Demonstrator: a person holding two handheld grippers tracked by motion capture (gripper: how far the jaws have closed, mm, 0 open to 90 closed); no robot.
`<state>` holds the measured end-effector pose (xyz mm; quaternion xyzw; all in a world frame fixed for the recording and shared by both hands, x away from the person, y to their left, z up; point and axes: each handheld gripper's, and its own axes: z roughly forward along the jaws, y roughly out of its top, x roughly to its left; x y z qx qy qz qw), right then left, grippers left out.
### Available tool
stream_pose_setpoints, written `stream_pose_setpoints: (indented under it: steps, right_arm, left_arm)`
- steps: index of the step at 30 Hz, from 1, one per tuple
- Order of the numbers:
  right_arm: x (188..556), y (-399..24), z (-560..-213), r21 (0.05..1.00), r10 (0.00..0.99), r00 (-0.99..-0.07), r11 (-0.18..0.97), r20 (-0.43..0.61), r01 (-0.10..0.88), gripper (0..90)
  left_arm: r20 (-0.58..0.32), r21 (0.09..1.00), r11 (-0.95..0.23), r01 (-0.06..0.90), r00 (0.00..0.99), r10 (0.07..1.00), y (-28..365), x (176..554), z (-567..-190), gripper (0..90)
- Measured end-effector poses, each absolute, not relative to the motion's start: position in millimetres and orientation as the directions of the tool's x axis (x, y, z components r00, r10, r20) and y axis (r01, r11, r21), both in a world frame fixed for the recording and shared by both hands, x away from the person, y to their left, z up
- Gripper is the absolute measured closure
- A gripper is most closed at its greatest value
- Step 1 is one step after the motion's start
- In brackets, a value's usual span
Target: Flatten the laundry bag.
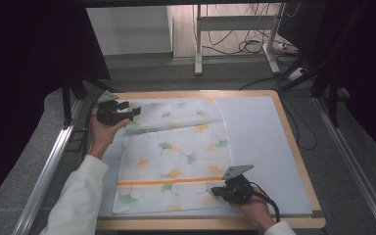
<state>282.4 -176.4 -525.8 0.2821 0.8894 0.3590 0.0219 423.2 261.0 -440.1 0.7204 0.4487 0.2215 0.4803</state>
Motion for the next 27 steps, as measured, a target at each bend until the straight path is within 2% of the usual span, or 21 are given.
stream_pose_setpoints:
  steps: [3,9,12,14,21,27]
  right_arm:
    - [282,-176,-526,0.651,0.519,-0.839,0.582,0.163,0.487,89.1]
    - [282,-176,-526,0.651,0.520,-0.838,0.581,0.164,0.488,89.1]
    - [282,-176,-526,0.651,0.520,-0.838,0.582,0.163,0.487,89.2]
    - [282,-176,-526,0.651,0.521,-0.838,0.581,0.164,0.489,89.2]
    - [281,-176,-526,0.651,0.522,-0.838,0.583,0.159,0.487,89.2]
    - [281,-175,-525,0.652,0.515,-0.846,0.596,0.138,0.469,89.1]
  left_arm:
    - [-0.118,0.902,-0.135,0.411,0.534,0.837,259,410,-435,40.3]
    - [-0.126,0.880,-0.174,0.443,0.570,0.812,254,392,-449,66.4]
    - [-0.141,0.863,-0.188,0.468,0.582,0.801,250,387,-461,73.6]
    - [-0.149,0.858,-0.195,0.476,0.592,0.792,247,383,-469,73.4]
    - [-0.163,0.838,-0.217,0.501,0.609,0.776,236,369,-481,63.7]
    - [-0.137,0.812,-0.281,0.511,0.637,0.759,215,347,-495,58.8]
